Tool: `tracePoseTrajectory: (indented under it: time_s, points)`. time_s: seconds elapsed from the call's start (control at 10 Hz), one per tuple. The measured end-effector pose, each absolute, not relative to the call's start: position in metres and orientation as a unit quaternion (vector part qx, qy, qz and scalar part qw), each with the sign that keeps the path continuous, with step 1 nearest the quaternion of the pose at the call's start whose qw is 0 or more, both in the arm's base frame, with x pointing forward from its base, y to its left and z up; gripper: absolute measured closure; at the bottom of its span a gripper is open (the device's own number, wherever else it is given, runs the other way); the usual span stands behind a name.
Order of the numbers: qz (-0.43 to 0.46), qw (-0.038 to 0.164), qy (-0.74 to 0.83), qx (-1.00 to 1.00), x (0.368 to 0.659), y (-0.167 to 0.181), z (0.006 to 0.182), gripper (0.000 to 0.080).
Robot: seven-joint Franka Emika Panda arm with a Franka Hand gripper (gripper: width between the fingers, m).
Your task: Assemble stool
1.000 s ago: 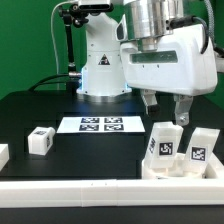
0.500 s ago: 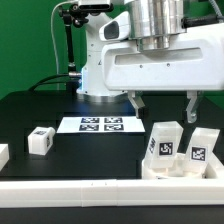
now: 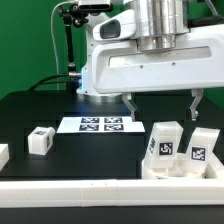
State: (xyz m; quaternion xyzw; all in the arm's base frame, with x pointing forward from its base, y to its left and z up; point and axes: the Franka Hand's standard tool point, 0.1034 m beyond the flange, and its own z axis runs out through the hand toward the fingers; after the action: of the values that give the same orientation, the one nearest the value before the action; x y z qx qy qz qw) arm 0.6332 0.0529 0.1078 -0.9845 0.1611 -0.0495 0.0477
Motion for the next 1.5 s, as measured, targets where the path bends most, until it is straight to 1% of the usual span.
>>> tracePoseTrajectory:
  time_s: [0.2, 0.3, 0.4, 0.5, 0.9, 1.2, 1.5]
  points:
    - [-0.061, 0.028, 0.050, -0.997, 0.635, 0.055, 0.112, 0.0150]
    - [-0.066, 0.017, -0.036, -0.997, 0.635, 0.053, 0.113, 0.0150]
    - [-0.066, 0.012, -0.094, -0.993, 0.635, 0.050, 0.112, 0.0150]
    - [-0.066, 0.011, -0.098, -0.993, 0.635, 0.050, 0.112, 0.0150]
    - [-0.064, -0.007, -0.215, -0.974, 0.635, 0.044, 0.112, 0.0150]
    - [-0.060, -0.035, -0.349, -0.935, 0.635, 0.044, 0.110, 0.0150]
    - [-0.050, -0.049, -0.465, -0.882, 0.635, 0.039, 0.110, 0.0150]
